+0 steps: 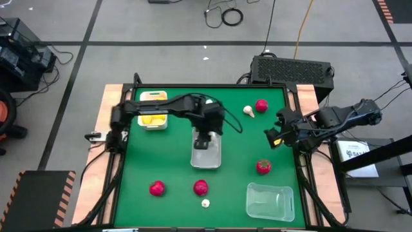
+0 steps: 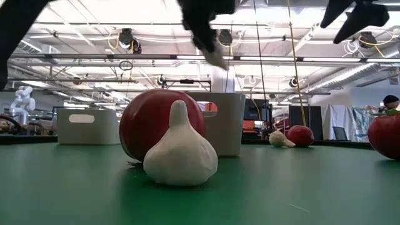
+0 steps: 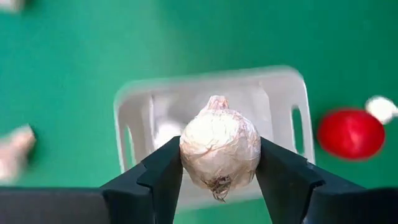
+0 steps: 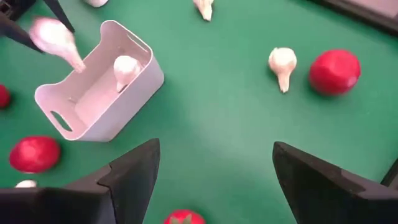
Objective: Sort produce into baskets
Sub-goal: Put the garlic into the gray bin
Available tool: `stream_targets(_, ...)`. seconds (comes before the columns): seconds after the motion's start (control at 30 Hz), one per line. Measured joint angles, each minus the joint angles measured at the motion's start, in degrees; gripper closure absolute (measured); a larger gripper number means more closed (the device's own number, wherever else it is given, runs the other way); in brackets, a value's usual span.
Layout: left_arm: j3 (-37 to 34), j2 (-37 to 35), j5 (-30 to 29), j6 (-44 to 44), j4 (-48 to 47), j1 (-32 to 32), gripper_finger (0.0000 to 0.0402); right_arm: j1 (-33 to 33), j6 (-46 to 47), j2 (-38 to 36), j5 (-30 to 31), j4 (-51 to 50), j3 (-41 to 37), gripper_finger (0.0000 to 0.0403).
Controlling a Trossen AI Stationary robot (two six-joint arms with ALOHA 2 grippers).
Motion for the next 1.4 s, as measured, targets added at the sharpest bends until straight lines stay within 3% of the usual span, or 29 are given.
stream_targets(0.3,-30.5,-16.9,-0.2,-6.6,20.7,-0.1,0.0211,-7.2,-14.8,3.3,0.4,6.1,0.0,0.0101)
stream_targets(0.43,-39.2,-19.6,0.9,-7.7,25.3,-1.0,0.0211,-12.2,-25.9,5.1,-0.6,14.4,0.0,0.0101)
stream_targets(0.53,-42.7,-19.6,1.3,-7.7,26.1,-2.6,0.0211,-16.0,-34.3,6.7,-4.7,20.5,0.0,0.0101)
stream_targets(0.77,-45.1,-18.5,-0.7,-12.1,31.3,-5.7,0.0211,-22.9,-45.6,11.7,-15.0,26.5,0.0,0.0101)
stream_targets(0.97,-45.0,-18.3,-3.0,-12.1,35.9,-7.7,0.0203,-26.3,-52.2,17.2,-17.2,26.5,0.0,0.0101)
stream_targets(1.17,-45.0,-18.3,-4.3,-13.0,35.9,-8.5,0.0170,-29.7,-54.5,22.7,-21.2,26.9,0.0,0.0101)
stream_targets(1.4,-43.7,-18.3,-5.1,-15.2,34.1,-8.6,0.0144,-34.5,-56.7,27.5,-21.3,28.8,0.0,0.0101)
